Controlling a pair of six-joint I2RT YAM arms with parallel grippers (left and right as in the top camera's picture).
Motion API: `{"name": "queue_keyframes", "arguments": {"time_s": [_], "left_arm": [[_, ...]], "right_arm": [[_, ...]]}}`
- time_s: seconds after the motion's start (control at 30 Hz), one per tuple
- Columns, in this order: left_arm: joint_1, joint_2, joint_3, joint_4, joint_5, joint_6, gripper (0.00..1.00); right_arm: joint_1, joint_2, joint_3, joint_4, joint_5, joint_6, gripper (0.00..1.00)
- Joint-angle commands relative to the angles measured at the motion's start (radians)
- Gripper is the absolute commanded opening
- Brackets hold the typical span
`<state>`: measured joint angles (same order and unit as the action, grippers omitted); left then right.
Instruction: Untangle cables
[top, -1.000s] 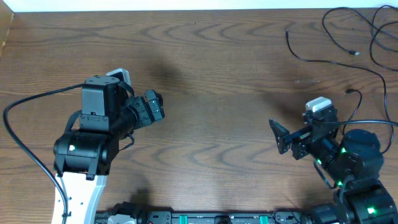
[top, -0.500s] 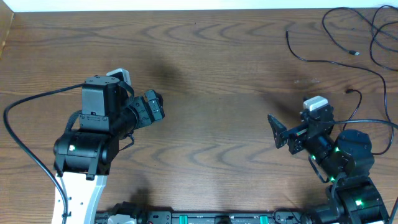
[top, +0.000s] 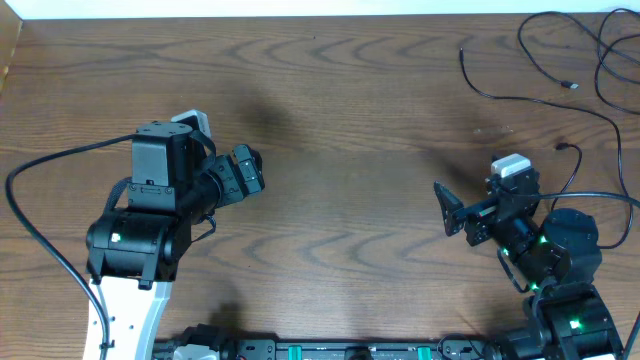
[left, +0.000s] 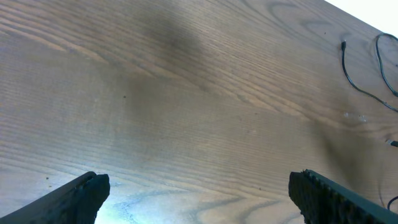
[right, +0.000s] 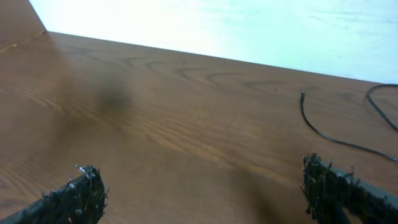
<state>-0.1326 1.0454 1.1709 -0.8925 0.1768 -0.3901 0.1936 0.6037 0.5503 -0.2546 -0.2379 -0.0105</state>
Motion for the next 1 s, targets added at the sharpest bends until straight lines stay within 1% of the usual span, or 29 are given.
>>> {"name": "queue_keyframes", "arguments": {"time_s": [0.0, 0.13, 0.73, 0.97], "left_arm": [[0.003, 0.001, 0.005, -0.002, -0.014, 0.016, 0.98], [0.003, 0.001, 0.005, -0.002, -0.013, 0.016, 0.98], [0.003, 0.001, 0.005, -0.002, -0.013, 0.016, 0.98], [0.003, 0.001, 0.005, -0.002, -0.013, 0.016, 0.98]], "right_arm": [[-0.012, -0.003, -0.032, 0.041, -0.002, -0.005, 0.99], [-0.016, -0.003, -0.062, 0.093, -0.006, -0.005, 0.99], [-0.089, -0.003, -0.083, 0.094, -0.016, -0.005, 0.99], [-0.206, -0.005, -0.083, 0.094, -0.147, -0.005, 0.99]]}}
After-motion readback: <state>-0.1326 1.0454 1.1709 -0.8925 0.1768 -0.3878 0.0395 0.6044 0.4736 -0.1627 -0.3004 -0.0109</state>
